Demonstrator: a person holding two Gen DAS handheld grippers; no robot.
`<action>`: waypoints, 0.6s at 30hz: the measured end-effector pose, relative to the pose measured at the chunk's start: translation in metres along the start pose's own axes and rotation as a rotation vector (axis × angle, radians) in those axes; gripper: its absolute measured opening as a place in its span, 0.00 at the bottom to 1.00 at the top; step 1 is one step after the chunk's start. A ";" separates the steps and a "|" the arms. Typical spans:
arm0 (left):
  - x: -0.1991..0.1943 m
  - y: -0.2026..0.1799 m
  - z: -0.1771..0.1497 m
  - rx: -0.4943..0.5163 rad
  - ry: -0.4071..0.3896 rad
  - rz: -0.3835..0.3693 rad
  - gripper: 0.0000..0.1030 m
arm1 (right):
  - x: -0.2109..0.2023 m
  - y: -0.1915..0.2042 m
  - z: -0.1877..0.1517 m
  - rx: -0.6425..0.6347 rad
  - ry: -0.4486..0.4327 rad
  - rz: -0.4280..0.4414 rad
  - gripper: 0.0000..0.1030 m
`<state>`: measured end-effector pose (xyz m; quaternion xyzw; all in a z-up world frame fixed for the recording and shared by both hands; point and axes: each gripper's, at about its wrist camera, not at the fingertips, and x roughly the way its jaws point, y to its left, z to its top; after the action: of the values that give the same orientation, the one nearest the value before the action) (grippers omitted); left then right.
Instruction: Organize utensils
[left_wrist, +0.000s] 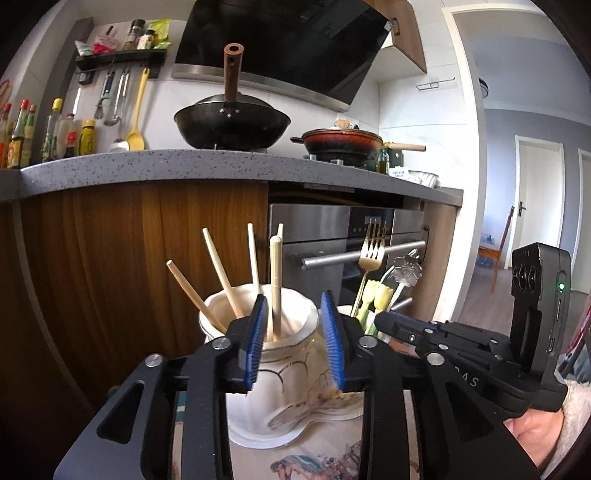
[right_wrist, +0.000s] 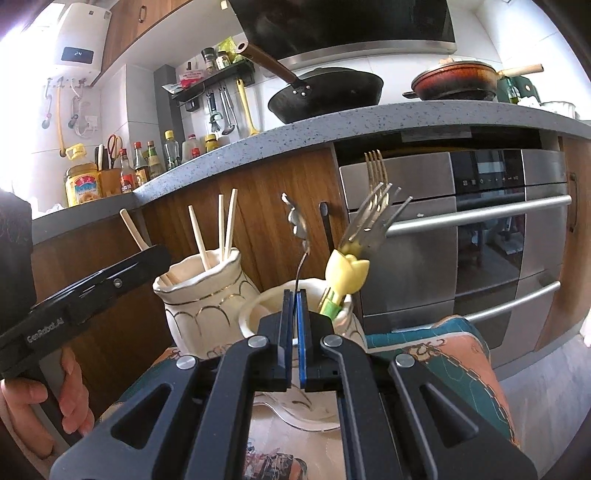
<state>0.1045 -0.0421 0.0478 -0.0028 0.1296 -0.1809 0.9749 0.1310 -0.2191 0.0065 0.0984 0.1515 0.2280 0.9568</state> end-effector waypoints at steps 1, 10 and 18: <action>0.000 0.000 -0.001 -0.004 0.004 0.001 0.35 | 0.000 -0.001 0.000 0.006 0.004 -0.001 0.03; -0.014 0.002 0.003 -0.014 -0.011 0.009 0.52 | -0.009 -0.007 0.000 0.035 0.022 -0.003 0.28; -0.041 -0.001 -0.012 0.001 0.015 0.049 0.74 | -0.036 -0.006 -0.007 0.010 0.063 -0.034 0.51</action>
<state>0.0642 -0.0281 0.0468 0.0020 0.1369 -0.1571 0.9780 0.1005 -0.2406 0.0071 0.0935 0.1846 0.2137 0.9547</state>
